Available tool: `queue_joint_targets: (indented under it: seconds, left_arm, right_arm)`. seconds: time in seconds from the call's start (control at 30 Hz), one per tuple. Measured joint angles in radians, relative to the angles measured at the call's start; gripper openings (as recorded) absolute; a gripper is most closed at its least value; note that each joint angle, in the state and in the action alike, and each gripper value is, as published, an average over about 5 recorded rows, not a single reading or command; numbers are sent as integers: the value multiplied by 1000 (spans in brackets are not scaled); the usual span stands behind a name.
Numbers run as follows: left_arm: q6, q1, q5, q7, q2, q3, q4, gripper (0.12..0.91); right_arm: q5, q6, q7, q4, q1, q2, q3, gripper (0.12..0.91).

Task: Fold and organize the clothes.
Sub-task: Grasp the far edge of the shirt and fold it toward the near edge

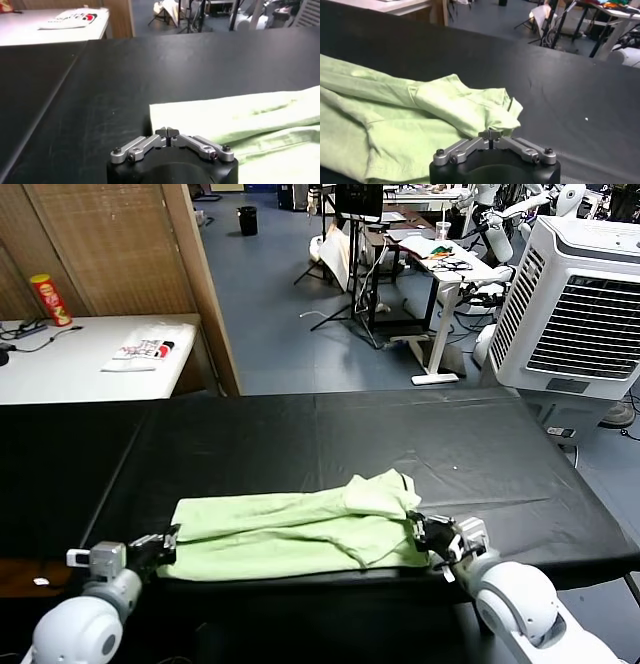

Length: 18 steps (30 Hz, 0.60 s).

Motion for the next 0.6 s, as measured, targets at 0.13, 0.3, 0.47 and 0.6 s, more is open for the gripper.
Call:
queue_joint_targets:
  seconds: [0.13,0.3,0.47,0.6]
  left_arm:
    - [18,2,-8,1,0,1,-2,130]
    - [46,9,-15,3,-3,-3,-22,245]
    - [55,6,-47,3,-4,-20,-39,525]
    - [20,-24,-83,-4,-9,-30,-24,721]
  right_arm:
    - [28,-1,-5,22,-17,-1,13,239]
    - [53,-1,-12,60,-42,-5,50,518]
    - [72,20,-4,58,-19,5,82,754]
    - [37,57,5,3,42,35,72,795]
